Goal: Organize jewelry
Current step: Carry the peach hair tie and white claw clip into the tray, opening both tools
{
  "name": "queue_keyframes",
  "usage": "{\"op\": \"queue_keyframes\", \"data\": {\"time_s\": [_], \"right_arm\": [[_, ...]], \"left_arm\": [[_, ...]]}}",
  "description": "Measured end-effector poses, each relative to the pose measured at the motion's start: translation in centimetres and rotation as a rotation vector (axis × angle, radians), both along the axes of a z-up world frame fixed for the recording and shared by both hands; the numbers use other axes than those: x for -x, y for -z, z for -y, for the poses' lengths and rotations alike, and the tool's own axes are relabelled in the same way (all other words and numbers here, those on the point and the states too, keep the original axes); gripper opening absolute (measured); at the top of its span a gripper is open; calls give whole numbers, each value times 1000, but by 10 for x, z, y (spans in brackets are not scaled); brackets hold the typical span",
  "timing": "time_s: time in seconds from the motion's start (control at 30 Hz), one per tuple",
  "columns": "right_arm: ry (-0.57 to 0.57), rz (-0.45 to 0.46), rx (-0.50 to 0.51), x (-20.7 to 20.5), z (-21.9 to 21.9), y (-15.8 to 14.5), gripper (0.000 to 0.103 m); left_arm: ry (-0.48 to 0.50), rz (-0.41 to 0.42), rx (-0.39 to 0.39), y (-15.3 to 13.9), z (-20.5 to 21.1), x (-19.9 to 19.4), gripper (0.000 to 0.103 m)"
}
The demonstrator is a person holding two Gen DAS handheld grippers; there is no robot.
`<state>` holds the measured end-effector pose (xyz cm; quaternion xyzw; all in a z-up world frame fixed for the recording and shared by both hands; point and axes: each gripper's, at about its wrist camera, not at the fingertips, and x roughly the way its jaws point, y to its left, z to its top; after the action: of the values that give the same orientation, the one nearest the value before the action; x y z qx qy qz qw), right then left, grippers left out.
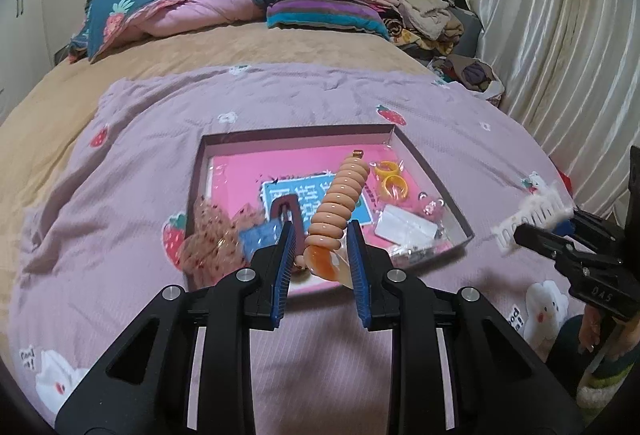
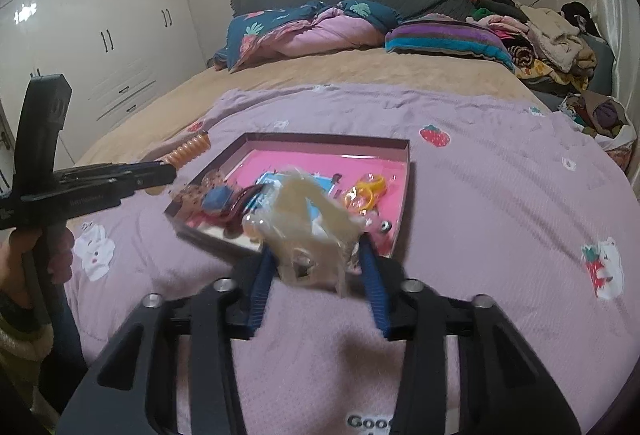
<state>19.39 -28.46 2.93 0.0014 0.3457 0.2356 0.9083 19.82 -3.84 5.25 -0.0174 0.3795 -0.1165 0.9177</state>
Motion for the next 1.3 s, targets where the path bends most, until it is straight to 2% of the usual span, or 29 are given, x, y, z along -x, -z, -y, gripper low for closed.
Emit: {"op": "queue_keyframes", "data": {"time_s": [0.4,0.67,0.93,1.23,1.3], "right_arm": [[20,-28,5,-54,-10,19,35],[9,-55,-81,-85,-18,41,35],[-26,-89,-71,-88,-33,67,35],[-38,-112,-51,-85,-40,78,36],[-41,-118,-44,-84,-40,78,40]], "left_arm": [[1,-44,-44,28,20,-44,19],[-29,-88,-45,55,17,-65,19],[-41,-114,-41,68,14,-74,19],[-36,-119,-37,71,19,-78,19],[-36,-120,-36,71,19,-79,19]]}}
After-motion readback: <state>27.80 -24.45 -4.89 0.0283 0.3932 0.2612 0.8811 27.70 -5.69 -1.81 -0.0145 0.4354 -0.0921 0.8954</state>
